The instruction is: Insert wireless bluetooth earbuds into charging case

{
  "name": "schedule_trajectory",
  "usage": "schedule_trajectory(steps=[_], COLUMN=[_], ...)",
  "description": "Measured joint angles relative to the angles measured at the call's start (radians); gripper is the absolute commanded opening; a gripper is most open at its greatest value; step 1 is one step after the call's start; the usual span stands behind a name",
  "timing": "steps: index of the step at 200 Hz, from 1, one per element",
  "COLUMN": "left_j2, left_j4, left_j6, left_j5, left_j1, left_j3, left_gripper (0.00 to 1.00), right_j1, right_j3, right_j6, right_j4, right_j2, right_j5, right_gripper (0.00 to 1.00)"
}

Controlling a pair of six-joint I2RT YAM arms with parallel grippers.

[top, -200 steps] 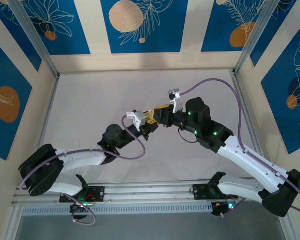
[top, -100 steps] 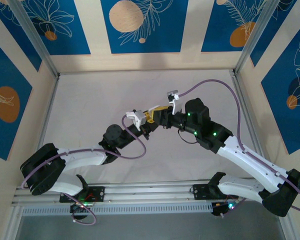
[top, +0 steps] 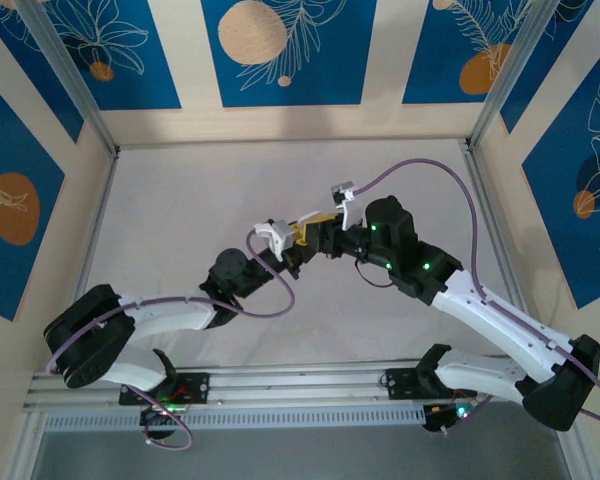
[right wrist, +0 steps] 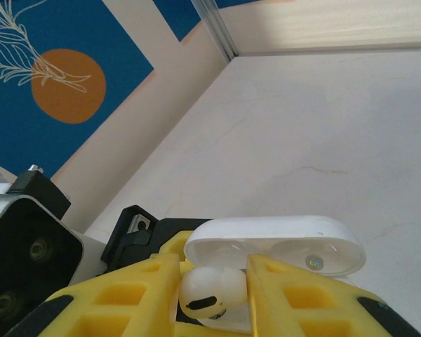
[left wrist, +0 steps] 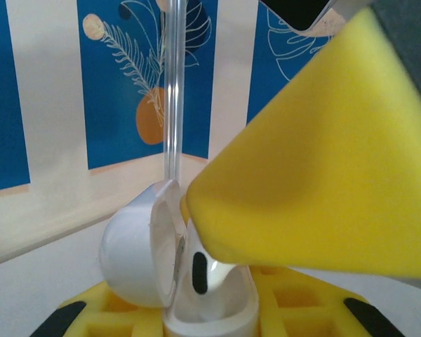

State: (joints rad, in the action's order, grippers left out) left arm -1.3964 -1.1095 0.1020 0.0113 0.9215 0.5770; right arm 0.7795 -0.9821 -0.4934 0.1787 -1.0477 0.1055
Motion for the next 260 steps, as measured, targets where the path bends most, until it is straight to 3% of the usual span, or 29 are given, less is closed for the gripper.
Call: schedule_trajectory(steps=[260], left_j2=[0.027], left_j4=[-0.010], left_j6=[-0.008], left_j5=[0.006], left_j1=[0.002], left_j3=[0.000], left_gripper=[0.09], right_j1=[-0.002], right_j3=[-0.133], right_j6=[0.019], right_j4=[0.185], right_j2=[-0.006], right_j5=[-0.008], right_gripper=[0.58])
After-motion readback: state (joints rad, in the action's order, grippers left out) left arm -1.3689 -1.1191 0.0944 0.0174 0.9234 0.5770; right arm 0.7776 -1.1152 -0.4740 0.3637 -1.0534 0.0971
